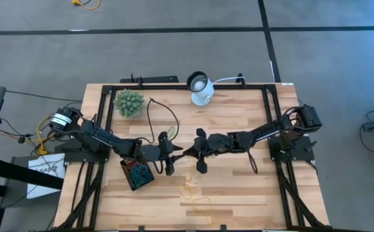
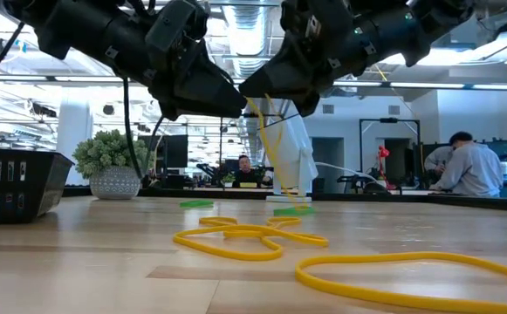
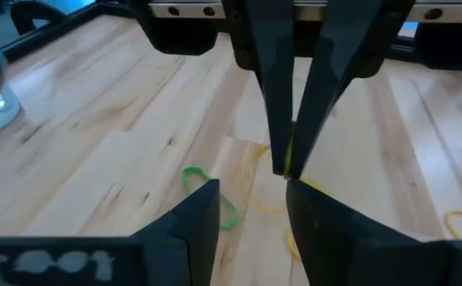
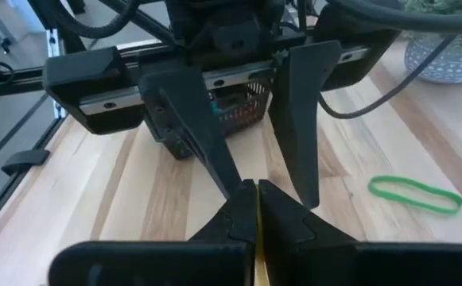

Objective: Pick and place items into bin
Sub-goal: Put the yellow rubber band into the black bin

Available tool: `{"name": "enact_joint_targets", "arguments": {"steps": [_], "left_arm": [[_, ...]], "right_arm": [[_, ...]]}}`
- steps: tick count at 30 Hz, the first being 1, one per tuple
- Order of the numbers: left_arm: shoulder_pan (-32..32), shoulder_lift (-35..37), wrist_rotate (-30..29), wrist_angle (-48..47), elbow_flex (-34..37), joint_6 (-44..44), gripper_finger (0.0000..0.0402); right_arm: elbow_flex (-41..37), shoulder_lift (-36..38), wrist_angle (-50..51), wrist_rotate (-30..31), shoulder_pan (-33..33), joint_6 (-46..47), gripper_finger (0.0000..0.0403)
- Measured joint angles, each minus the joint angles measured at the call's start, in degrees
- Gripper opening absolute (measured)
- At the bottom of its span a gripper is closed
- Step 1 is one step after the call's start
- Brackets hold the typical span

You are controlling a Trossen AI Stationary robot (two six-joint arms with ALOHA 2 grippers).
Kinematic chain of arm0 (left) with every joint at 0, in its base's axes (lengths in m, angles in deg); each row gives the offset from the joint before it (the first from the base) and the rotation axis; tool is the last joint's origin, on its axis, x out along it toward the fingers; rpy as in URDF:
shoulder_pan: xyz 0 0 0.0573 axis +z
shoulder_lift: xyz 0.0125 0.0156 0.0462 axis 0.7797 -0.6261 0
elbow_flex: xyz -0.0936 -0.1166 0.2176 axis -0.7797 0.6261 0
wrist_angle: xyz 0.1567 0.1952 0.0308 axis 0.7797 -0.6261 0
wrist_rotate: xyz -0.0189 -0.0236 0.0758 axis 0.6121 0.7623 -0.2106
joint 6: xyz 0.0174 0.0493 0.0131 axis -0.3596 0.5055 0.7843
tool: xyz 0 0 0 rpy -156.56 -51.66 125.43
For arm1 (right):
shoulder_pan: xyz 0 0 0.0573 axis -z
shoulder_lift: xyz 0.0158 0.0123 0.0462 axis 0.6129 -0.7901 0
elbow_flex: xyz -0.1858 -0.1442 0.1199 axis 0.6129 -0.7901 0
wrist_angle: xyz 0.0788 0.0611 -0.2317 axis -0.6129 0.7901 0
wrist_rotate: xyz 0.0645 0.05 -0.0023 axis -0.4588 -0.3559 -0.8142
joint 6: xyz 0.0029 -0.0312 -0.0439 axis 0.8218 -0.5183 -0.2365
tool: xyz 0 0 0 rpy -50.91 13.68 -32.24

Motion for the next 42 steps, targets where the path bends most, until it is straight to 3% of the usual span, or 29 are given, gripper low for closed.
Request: {"name": "enact_joint_targets", "arguments": {"steps": [9, 28, 33, 39, 42], "left_arm": [[-0.09, 0.00, 1.62, -0.07, -0.01, 0.95, 0.0181], [0.63, 0.02, -0.15, -0.14, -0.04, 0.92, 0.0192], [0.63, 0.02, -0.33, -2.40, -0.04, 0.72, 0.0147], [0.63, 0.02, -0.17, -7.71, -0.04, -3.52, 0.0020], [0.61, 0.02, -0.23, -10.02, -0.04, -5.10, 0.0009]], "right_arm": [[0.04, 0.02, 7.21, 0.02, -0.27, 1.99, 0.0000], [0.07, 0.09, -1.68, 0.15, 0.50, 0.98, 0.0000], [0.07, 0.09, -0.70, 0.03, 0.50, 0.98, 0.0001], [0.04, 0.09, 1.27, 0.02, 1.08, 0.97, 0.0027], [0.04, 0.09, 1.23, 0.02, 1.14, 0.98, 0.0046]]}}
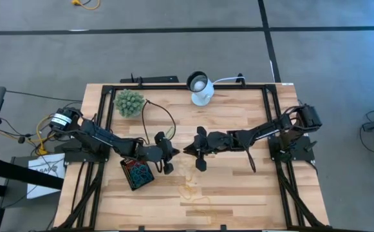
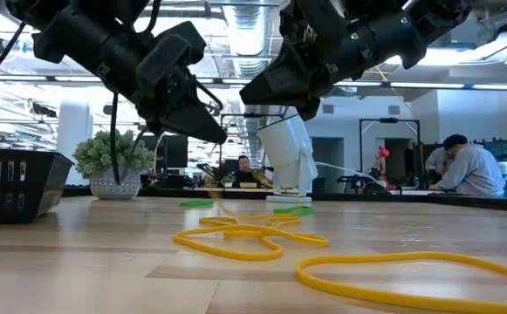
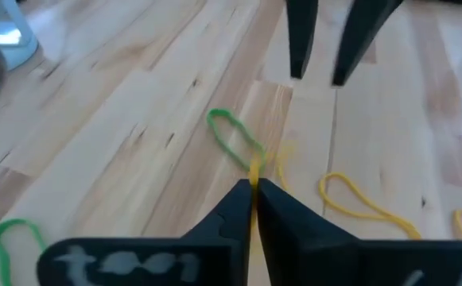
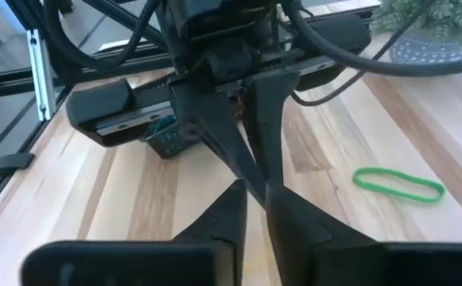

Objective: Pick and place items into bin
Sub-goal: Put the yellow rubber band into the black bin

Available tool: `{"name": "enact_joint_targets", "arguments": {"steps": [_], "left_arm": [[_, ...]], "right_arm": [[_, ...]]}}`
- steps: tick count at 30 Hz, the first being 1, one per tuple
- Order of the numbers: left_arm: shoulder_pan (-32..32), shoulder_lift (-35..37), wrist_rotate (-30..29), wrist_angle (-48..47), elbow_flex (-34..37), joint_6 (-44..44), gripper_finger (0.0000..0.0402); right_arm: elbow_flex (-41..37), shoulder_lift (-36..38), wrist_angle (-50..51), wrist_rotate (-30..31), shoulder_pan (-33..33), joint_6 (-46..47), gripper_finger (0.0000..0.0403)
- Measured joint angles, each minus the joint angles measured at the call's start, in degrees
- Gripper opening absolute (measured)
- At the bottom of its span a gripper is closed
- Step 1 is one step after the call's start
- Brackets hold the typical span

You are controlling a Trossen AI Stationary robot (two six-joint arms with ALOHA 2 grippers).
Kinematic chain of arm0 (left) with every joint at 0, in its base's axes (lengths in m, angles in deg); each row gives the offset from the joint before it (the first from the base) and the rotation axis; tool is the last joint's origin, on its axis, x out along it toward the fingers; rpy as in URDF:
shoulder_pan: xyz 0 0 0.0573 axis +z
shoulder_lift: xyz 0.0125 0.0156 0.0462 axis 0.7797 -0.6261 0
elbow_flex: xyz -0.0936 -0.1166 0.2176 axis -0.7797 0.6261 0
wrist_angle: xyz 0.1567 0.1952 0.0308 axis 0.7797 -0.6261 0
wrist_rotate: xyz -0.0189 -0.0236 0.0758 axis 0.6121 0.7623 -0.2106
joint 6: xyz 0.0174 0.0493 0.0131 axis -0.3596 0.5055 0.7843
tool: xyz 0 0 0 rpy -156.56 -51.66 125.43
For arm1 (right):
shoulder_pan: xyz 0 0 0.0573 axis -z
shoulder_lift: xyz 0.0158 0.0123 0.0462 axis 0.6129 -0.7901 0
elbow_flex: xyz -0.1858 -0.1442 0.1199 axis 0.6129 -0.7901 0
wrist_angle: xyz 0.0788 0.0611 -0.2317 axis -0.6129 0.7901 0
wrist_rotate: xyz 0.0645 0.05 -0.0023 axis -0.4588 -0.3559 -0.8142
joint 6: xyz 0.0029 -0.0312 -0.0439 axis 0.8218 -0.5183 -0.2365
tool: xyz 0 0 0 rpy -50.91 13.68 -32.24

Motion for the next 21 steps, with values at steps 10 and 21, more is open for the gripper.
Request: {"name": "enact_joint_targets", "arguments": {"steps": [10, 21], "left_arm": [[-0.33, 0.16, 0.03, 1.70, 0.00, -0.05, 0.0001], [-7.22, 16.78, -0.93, -33.66, -9.61, -4.63, 0.0000]], "right_arm": [[0.00, 0.00, 0.63, -0.04, -0.02, 0.40, 0.0083], [-0.02, 0.27, 17.45, 0.05, -3.55, 5.93, 0.0082]]}}
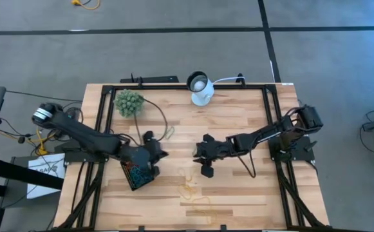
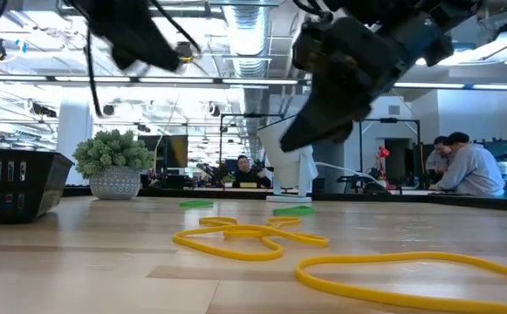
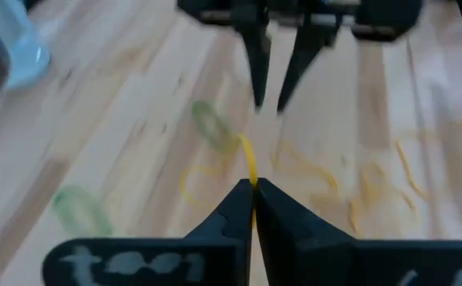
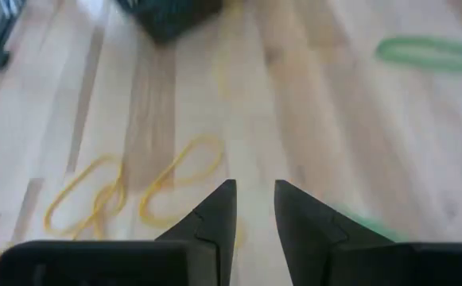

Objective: Pick and place items into bin
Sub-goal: Put the yellow rubber band into the black bin

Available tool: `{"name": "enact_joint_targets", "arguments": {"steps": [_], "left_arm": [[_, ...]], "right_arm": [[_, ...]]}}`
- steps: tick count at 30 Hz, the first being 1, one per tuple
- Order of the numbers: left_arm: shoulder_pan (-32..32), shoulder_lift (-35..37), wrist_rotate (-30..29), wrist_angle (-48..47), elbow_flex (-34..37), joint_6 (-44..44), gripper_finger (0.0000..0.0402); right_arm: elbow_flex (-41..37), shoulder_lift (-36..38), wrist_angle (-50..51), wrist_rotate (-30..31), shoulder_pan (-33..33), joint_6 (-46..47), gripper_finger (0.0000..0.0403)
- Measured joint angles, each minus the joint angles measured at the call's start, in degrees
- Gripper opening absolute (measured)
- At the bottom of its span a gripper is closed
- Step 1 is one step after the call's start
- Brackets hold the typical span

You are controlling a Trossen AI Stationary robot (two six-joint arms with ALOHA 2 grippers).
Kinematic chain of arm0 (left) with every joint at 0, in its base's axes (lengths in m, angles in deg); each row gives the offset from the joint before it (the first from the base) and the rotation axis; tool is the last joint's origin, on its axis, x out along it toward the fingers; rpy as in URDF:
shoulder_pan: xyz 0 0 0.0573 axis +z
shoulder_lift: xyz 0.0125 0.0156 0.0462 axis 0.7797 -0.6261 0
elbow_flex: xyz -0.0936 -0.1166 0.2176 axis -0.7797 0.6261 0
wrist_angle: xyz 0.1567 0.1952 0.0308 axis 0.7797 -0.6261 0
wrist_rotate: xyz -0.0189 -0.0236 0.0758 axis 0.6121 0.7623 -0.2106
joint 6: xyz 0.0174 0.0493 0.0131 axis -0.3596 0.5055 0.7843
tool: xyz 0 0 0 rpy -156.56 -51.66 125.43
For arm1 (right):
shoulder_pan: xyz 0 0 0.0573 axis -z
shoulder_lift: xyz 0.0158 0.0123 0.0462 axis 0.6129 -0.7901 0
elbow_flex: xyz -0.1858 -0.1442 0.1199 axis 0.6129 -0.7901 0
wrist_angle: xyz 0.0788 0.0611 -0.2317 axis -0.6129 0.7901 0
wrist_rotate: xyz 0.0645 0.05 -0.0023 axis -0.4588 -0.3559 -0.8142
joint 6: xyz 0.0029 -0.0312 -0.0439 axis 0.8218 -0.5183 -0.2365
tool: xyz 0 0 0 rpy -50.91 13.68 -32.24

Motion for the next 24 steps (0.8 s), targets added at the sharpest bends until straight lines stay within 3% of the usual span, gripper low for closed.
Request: {"name": "enact_joint_targets", "arguments": {"steps": [5, 9, 12, 16, 20, 24], "left_arm": [[-8.39, 4.69, -0.79, -28.20, -9.52, -15.22, 0.0000], [-15.77, 4.77, -0.89, -40.27, -14.03, -28.70, 0.0000], [-20.27, 3.75, 1.28, -41.71, -13.88, -36.73, 0.0000], [-25.23, 0.24, -0.84, -41.99, -12.36, -43.87, 0.0000], [-26.40, -5.58, -0.80, -43.25, -10.92, -50.74, 0.0000], [-25.89, -12.06, 2.89, -44.05, -10.85, -54.08, 0.0005]], "right_arm": [[-0.98, -0.32, 1.97, 0.53, -2.69, 1.15, 0.0082], [-1.22, -0.32, 1.79, 3.98, -4.17, 1.15, 0.0082], [-1.22, -0.32, 1.65, 5.57, -4.49, 1.17, 0.0082], [-1.22, -0.32, 1.66, 6.03, -4.32, 2.01, 0.0082], [-1.22, -0.32, 1.35, 6.01, -4.34, 2.05, 0.0082], [-1.22, -0.32, 1.38, 6.01, -4.33, 2.05, 0.0082]]}}
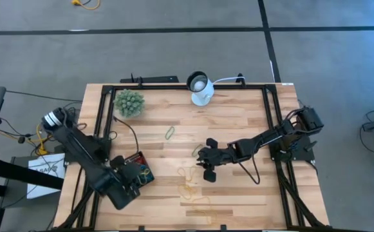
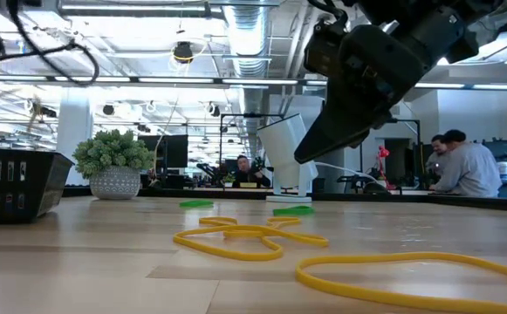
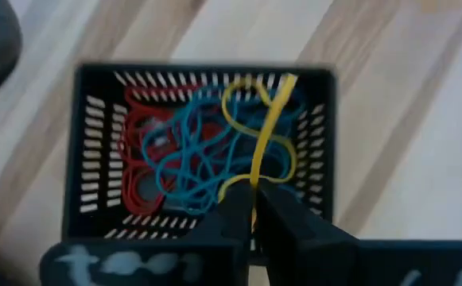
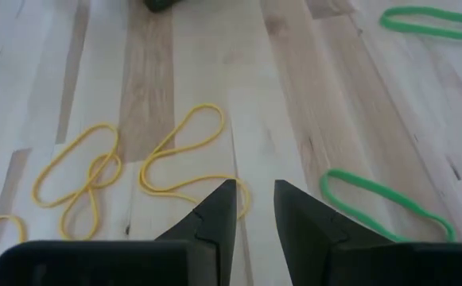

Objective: Pick and place items into bin
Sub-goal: Put the yellow rubber band into the black bin

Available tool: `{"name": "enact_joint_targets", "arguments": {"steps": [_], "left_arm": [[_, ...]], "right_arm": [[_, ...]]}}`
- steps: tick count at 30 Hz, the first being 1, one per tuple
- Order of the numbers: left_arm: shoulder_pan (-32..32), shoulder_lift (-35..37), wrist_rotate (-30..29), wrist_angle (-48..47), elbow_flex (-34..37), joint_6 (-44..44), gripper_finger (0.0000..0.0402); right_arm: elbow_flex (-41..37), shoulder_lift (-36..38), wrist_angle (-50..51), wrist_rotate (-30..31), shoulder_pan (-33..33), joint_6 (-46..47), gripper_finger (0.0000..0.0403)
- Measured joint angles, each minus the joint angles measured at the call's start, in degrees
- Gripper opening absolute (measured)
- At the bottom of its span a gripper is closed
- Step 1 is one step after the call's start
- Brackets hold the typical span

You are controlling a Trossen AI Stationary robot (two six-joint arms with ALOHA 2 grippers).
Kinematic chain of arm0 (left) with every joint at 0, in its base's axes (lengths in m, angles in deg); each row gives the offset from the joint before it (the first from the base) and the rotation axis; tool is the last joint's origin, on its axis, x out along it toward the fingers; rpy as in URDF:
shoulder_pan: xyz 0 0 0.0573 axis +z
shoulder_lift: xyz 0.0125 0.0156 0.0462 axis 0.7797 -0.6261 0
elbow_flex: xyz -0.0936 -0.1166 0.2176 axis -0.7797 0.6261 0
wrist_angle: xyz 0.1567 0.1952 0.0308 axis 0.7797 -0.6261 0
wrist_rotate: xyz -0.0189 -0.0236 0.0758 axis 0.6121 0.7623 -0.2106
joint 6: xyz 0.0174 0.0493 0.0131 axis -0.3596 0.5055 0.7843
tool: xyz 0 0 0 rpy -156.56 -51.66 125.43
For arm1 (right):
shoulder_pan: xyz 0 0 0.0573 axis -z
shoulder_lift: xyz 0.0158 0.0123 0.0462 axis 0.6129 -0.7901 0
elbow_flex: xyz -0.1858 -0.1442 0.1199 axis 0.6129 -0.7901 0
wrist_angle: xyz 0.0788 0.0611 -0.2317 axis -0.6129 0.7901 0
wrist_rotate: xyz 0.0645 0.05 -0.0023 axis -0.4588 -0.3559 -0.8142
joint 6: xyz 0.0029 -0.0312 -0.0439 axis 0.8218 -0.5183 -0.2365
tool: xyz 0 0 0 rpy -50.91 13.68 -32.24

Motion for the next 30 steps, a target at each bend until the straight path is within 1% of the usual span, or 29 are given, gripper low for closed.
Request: {"name": "enact_joint_targets", "arguments": {"steps": [2, 7, 12, 15, 20, 22, 26, 28, 30], "left_arm": [[0.34, -2.94, 1.68, 0.09, 0.00, 1.45, 0.0011], [1.03, -8.11, 2.11, 0.08, 0.02, 3.55, 0.0037], [1.94, -9.03, 1.22, 0.09, 0.00, 4.79, 0.0073], [2.52, -9.03, 1.70, -0.53, -0.94, 6.20, 0.0094], [2.88, -9.02, 3.87, -0.60, -4.49, 9.98, 0.0121], [2.88, -9.02, 5.83, -0.95, -6.30, 12.48, 0.0128], [2.88, -9.00, 9.99, -5.52, -10.94, 14.02, 0.0135], [2.88, -9.00, 9.78, -9.28, -13.43, 12.69, 0.0135], [2.86, -9.00, 7.19, -13.44, -15.80, 10.87, 0.0135]], "right_arm": [[0.00, 0.00, -0.02, 0.01, 0.02, 0.00, 0.0082], [0.00, 0.00, -0.02, -0.01, -0.01, 0.02, 0.0082], [0.00, 0.00, -0.04, -0.03, -0.01, 0.02, 0.0082], [0.00, 0.00, -0.02, -0.03, 0.00, 0.04, 0.0082], [0.00, 0.00, -0.02, -0.16, -0.11, 0.04, 0.0082], [0.00, 0.00, -0.02, -0.25, -0.11, 0.04, 0.0082], [0.01, 0.00, -0.03, -1.37, -0.11, 0.04, 0.0082], [0.02, 0.00, -0.04, -3.11, -0.12, 0.02, 0.0082], [0.02, 0.00, -0.03, -3.73, -0.48, 0.03, 0.0082]]}}
